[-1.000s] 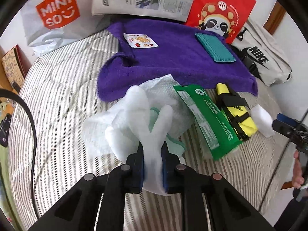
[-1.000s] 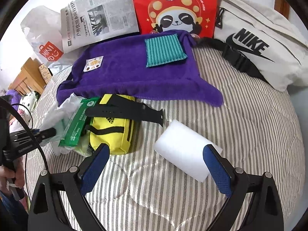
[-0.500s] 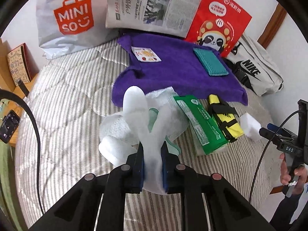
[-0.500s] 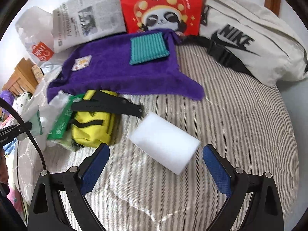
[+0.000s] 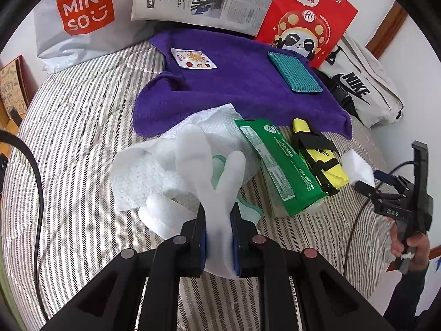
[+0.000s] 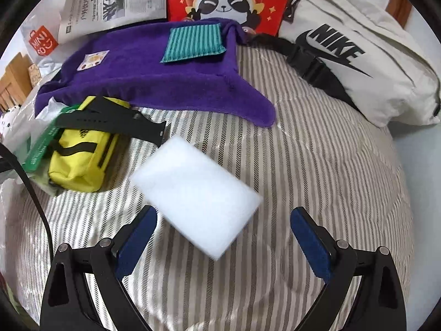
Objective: Organize soft objects
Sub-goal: 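Grasp the white sponge block with the right gripper while the left holds the glove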
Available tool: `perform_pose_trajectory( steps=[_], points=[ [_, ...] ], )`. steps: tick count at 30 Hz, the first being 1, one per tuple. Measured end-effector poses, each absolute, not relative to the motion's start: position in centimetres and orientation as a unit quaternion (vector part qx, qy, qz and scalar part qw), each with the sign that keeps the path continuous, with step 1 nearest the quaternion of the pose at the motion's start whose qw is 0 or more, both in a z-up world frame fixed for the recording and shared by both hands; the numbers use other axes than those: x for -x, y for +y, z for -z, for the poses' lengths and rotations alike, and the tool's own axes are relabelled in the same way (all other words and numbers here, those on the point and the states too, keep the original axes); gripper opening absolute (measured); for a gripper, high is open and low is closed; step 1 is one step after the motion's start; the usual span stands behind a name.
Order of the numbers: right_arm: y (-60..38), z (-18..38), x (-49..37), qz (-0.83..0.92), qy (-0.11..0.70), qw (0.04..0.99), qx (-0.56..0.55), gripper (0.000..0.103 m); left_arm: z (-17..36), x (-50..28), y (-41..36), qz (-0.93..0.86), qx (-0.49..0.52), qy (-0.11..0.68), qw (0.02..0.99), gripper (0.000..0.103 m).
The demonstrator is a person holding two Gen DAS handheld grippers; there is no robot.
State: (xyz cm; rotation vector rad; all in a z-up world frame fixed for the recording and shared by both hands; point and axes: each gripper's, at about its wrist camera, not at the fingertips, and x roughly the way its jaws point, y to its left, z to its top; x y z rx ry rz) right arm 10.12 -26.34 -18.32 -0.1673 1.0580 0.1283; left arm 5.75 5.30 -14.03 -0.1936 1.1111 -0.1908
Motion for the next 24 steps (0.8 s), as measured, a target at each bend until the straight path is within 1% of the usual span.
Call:
perform_pose_trajectory(
  steps=[6,8,9,10,11,12,13,14,15,19,20,21,23,24],
  points=[
    [-26.1,19.2,-11.4,-0.107,0.500,0.858,0.055,0.096,14.1,-6.2,5.2,0.095,0.098,0.527,0.839,0.014],
    [-25.8,19.0,-11.4,-0.127,0.490,0.861,0.039,0.084,14.2,-6.4,5.2,0.094,0.097,0.529,0.838,0.014],
    [-25.6,18.8,-11.4,-0.138,0.490,0.860,0.033,0.069,14.2,-6.4,5.2,0.095,0.096,0.530,0.837,0.014],
    [-25.3,18.5,-11.2,-0.149,0.492,0.857,0.031,0.045,14.2,-6.5,5.2,0.095,0.095,0.530,0.837,0.014],
    [-24.9,18.2,-11.0,-0.159,0.496,0.853,0.028,0.029,14.1,-6.4,5.1,0.096,0.094,0.529,0.838,0.014],
    [-24.8,18.0,-10.9,-0.166,0.500,0.850,0.022,0.007,14.1,-6.4,5.1,0.097,0.092,0.529,0.838,0.014],
    [-24.6,18.0,-10.8,-0.173,0.506,0.845,0.013,0.011,14.1,-6.4,5.1,0.098,0.092,0.529,0.838,0.014],
    [-24.4,18.3,-10.9,-0.176,0.510,0.842,0.015,0.011,14.1,-6.5,5.1,0.098,0.093,0.529,0.838,0.014],
    [-24.2,18.4,-10.8,-0.173,0.510,0.842,0.023,0.008,14.2,-6.6,5.1,0.099,0.094,0.530,0.837,0.014],
    [-24.1,18.3,-10.7,-0.168,0.505,0.846,0.026,0.009,14.3,-6.6,4.8,0.102,0.094,0.532,0.836,0.014],
    [-24.1,18.3,-10.7,-0.168,0.506,0.846,0.022,0.009,14.3,-6.6,4.7,0.104,0.093,0.531,0.836,0.014],
    [-24.3,18.3,-10.7,-0.170,0.507,0.845,0.017,0.013,14.3,-6.6,4.6,0.105,0.092,0.531,0.836,0.014],
    [-24.6,18.3,-10.7,-0.175,0.511,0.841,0.000,0.029,14.3,-6.7,4.5,0.106,0.089,0.532,0.835,0.014],
    [-24.7,18.2,-10.7,-0.167,0.512,0.842,-0.004,0.055,14.3,-6.7,4.4,0.107,0.088,0.532,0.835,0.014]
  ],
)
